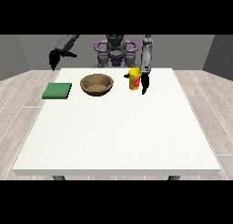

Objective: Pick the cup and pour the ball into the bowl, then pick the bowl and place it on the pad

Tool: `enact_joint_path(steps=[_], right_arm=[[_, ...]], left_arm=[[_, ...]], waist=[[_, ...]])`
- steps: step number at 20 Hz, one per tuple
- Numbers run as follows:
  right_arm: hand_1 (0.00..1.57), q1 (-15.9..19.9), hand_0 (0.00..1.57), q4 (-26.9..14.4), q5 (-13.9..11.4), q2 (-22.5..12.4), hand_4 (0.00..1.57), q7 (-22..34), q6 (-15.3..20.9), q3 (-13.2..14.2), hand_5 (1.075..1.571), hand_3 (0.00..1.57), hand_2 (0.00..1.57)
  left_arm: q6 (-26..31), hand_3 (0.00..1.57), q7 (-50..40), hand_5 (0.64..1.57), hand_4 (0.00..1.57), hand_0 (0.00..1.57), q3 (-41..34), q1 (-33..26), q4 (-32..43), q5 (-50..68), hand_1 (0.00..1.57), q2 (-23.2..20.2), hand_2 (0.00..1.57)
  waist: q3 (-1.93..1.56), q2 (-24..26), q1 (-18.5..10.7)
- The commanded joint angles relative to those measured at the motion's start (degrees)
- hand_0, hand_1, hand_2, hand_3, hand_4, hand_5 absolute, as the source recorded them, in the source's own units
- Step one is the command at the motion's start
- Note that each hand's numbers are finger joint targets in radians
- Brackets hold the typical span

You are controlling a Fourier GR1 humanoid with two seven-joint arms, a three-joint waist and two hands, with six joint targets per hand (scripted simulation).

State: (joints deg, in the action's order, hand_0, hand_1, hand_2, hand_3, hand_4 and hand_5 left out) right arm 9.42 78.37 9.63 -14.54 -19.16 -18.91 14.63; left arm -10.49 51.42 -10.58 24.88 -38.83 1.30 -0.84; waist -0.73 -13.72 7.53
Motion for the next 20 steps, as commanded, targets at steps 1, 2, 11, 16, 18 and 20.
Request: enact_joint_path(steps=[1,2,11,16,18,20], right_arm=[[0.00,1.22,0.00,-0.28,-0.09,-0.15,0.00,0.74,-0.55,-0.74,1.570,0.00,0.00],[0.00,3.48,0.00,-1.90,1.64,-1.62,0.00,2.21,-0.76,1.20,1.570,0.00,0.00],[0.00,-0.17,0.00,-5.47,3.01,-5.33,0.00,6.27,-3.27,3.49,1.569,0.00,0.00],[0.00,0.51,0.00,-8.00,1.74,-2.95,0.00,6.13,-0.47,2.85,1.569,0.00,0.00],[0.00,-1.49,0.00,-8.42,2.34,-3.26,0.00,8.26,-2.70,1.91,1.569,0.00,0.00],[0.00,0.66,0.00,-12.43,1.66,-4.99,0.00,3.68,-2.42,4.23,1.568,0.00,0.00]], left_arm=[[-13.16,1.57,4.67,1.287,1.33,1.25,4.43,-1.48,2.40,-5.31,1.25,0.79,1.57],[-14.85,1.57,3.59,1.268,1.40,1.29,5.48,-2.21,2.45,-5.74,1.29,0.78,1.57],[-17.60,1.57,-7.18,1.277,1.49,1.31,9.71,-5.23,-1.22,-11.18,1.31,0.43,1.57],[-18.44,1.57,-21.68,1.321,1.57,1.44,11.83,3.32,-1.91,-20.04,1.44,-15.72,1.57],[-16.38,1.57,-29.33,1.291,1.57,1.45,12.48,6.93,-1.03,-22.10,1.45,-19.46,1.57],[-15.78,1.57,-32.49,1.282,1.57,1.46,14.63,11.91,-2.19,-25.25,1.46,-20.53,1.57]], waist=[[0.73,-0.64,3.38],[0.73,-0.54,2.32],[0.67,9.49,0.98],[0.43,13.42,-2.17],[0.48,16.93,-0.73],[0.50,12.55,-2.92]])
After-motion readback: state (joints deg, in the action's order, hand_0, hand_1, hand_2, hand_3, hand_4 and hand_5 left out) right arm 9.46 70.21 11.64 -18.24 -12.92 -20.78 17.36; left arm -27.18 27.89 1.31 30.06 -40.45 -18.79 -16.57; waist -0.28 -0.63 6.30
